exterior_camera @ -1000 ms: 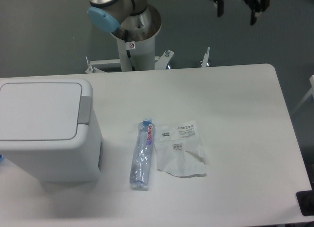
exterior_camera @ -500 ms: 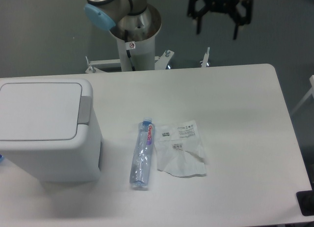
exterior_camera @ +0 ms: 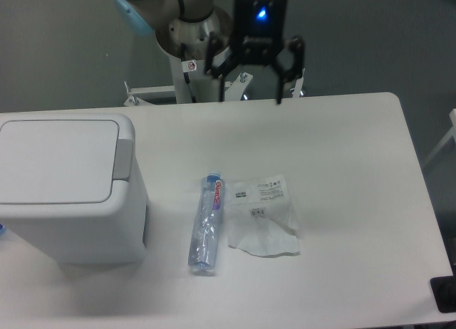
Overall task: Open the trash can
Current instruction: 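Move the open gripper down toward the white trash can's lid edge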
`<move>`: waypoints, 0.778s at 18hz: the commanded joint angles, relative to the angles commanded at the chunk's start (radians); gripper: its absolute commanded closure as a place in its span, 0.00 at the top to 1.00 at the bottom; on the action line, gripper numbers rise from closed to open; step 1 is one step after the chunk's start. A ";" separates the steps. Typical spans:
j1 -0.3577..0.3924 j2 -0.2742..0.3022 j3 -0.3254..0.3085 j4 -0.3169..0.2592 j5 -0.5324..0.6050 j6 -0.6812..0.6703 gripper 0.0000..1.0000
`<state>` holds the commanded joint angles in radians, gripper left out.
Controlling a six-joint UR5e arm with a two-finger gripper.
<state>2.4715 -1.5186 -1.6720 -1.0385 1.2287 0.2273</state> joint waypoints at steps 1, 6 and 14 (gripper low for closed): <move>-0.020 -0.006 -0.006 0.000 0.002 -0.006 1.00; -0.077 -0.046 0.015 0.005 0.002 -0.059 1.00; -0.140 -0.084 0.028 0.005 0.005 -0.060 1.00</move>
<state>2.3317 -1.6030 -1.6444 -1.0339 1.2333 0.1672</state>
